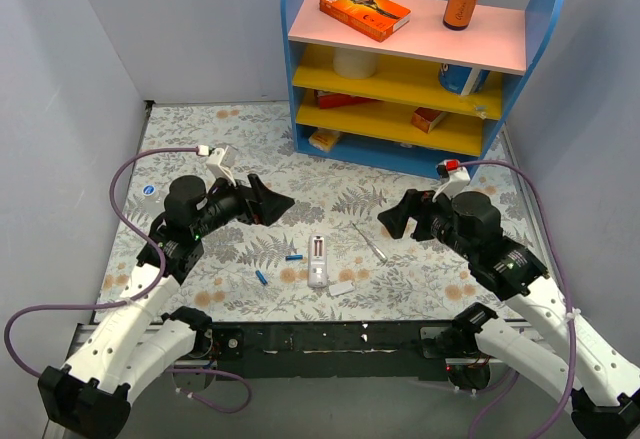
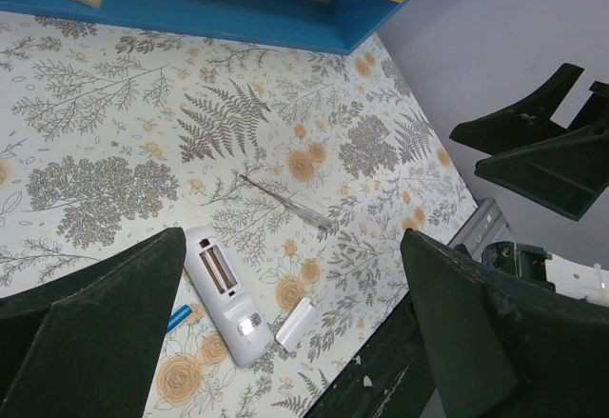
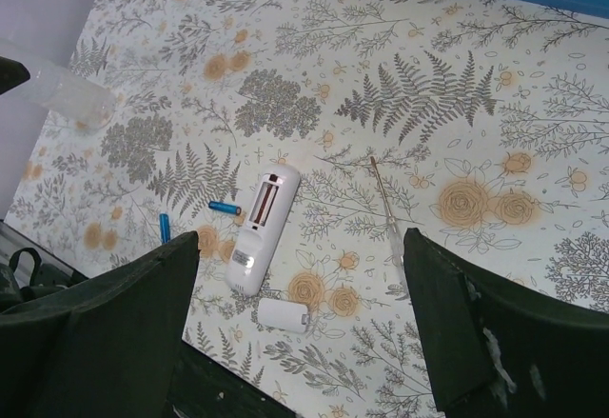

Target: Unload the batteries from the remote control

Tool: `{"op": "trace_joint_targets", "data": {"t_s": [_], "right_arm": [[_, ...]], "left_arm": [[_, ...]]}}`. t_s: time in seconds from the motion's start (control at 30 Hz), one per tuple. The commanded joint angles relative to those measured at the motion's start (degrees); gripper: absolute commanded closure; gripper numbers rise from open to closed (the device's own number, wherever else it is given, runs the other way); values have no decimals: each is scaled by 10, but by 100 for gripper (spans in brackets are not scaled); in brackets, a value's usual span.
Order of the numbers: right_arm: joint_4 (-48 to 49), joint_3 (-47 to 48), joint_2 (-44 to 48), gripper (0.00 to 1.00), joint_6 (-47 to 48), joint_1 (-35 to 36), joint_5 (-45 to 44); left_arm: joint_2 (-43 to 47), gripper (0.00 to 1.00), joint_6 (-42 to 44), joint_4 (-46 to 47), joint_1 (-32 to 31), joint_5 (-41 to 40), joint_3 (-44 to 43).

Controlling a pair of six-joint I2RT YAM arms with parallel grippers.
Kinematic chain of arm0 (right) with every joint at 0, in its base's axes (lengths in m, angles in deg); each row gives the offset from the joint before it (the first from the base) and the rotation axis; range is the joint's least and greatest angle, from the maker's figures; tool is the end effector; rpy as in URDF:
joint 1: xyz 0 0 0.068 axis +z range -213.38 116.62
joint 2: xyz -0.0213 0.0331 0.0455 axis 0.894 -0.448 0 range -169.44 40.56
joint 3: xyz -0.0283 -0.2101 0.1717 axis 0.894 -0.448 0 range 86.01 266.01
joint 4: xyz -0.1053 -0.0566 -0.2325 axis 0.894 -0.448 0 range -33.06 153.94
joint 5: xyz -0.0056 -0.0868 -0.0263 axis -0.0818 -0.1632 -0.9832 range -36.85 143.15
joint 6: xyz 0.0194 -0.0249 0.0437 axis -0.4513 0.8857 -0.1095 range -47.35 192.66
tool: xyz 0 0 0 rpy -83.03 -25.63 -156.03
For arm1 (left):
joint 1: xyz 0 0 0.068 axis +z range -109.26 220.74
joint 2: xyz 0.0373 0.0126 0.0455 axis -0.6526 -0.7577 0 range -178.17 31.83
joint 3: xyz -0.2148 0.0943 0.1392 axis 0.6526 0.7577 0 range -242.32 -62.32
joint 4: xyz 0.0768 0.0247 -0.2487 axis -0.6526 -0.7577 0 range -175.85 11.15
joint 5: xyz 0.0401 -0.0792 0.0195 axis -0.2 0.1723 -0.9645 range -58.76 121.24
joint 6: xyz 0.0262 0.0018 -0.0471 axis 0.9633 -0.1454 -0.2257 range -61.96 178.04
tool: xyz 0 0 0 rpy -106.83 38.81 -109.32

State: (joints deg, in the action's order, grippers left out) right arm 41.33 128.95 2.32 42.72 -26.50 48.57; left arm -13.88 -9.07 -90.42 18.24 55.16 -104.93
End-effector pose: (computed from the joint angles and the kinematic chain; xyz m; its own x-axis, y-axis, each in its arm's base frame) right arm 0.1266 0.0914 0.3231 -0.4815 0.2606 -0.8368 -0.3430 0.8226 0.4535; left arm 0.1670 -0.0846 0.3220 -0.7472 -0.6019 -0.2817 0.0615 0.3594 -0.9312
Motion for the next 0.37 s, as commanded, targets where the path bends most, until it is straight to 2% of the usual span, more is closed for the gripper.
{"op": "trace_joint_targets", "data": {"t_s": [0.0,0.33], "right_arm": [[8,29,1,7,17,1,-11],[16,26,13,7,39,1,-17]], "left_arm": [[12,2,5,6,-2,-14,7],[13,2,3,5,-2,-20,9]]}}
